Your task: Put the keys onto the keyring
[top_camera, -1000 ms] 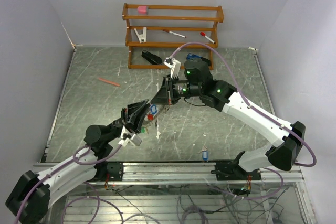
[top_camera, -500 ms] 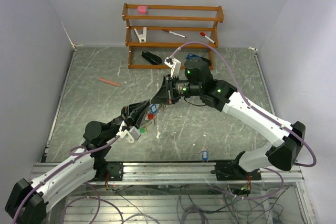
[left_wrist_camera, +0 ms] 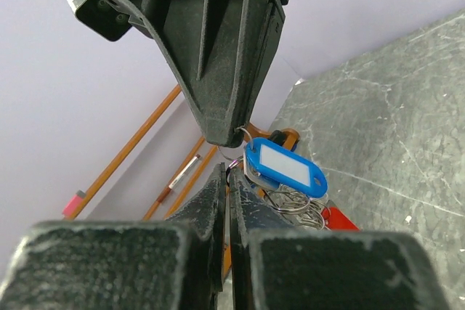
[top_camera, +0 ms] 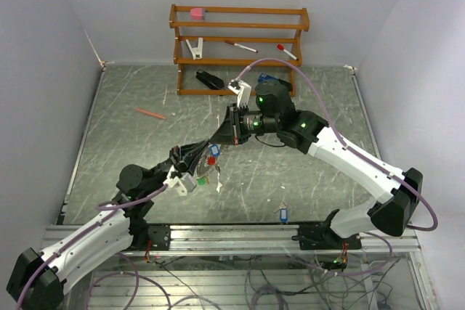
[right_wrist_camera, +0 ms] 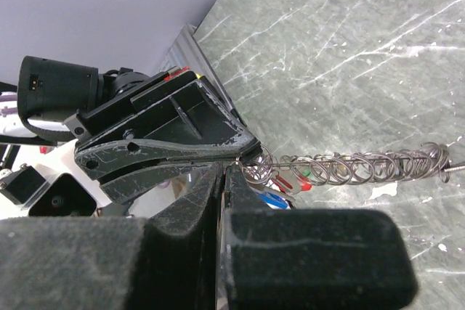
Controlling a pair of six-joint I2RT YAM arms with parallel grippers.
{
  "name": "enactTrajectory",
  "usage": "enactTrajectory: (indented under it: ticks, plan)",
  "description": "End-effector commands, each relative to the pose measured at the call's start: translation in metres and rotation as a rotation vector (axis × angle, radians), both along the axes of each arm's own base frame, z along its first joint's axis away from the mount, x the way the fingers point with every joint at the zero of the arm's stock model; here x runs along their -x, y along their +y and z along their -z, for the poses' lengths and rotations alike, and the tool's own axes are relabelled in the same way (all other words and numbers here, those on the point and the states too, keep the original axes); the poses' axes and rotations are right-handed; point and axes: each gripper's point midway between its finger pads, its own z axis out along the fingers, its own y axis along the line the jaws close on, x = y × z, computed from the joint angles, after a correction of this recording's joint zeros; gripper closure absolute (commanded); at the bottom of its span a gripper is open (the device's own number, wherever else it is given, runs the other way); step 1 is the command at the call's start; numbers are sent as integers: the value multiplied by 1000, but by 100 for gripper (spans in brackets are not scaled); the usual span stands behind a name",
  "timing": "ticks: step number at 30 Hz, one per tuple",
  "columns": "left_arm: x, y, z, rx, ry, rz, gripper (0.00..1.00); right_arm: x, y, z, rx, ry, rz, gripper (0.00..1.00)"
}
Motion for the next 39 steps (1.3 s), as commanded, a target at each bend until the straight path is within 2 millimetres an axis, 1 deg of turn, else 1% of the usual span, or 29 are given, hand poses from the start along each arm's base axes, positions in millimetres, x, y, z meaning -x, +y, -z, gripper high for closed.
enactTrajectory:
  ticks: [1, 6, 9, 12, 15, 20, 22, 25, 31, 35, 39]
  plan:
    - [-10, 5, -5, -37, -29, -67, 93, 4, -1, -40, -98, -64, -17, 100]
    - [-10, 2, -4, -120, -101, -71, 93, 4, -1, -38, -102, -52, -14, 100]
    - [-5, -3, -1, -186, -156, -35, 93, 3, 0, -37, -107, -48, -14, 100]
    - [0, -7, 6, -273, -215, -4, 93, 2, 2, -39, -116, -48, -12, 100]
    - [-1, -7, 13, -345, -240, -7, 93, 0, 4, -40, -127, -44, -8, 100]
    - [-4, -5, 16, -424, -312, -31, 93, -3, 11, -36, -154, -9, 3, 100]
    - [-5, -4, 16, -461, -354, -43, 93, -4, 12, -36, -159, -6, 7, 100]
    - [-9, -1, 18, -490, -363, -66, 93, -4, 11, -38, -158, -15, 10, 100]
    - [-13, 4, 13, -425, -269, -97, 78, -5, 7, -43, -151, -30, 16, 100]
    - [-11, 5, 14, -388, -201, -87, 73, -7, 4, -47, -158, -37, 21, 100]
    - [-8, 8, 14, -360, -148, -87, 65, -8, 2, -49, -161, -40, 25, 100]
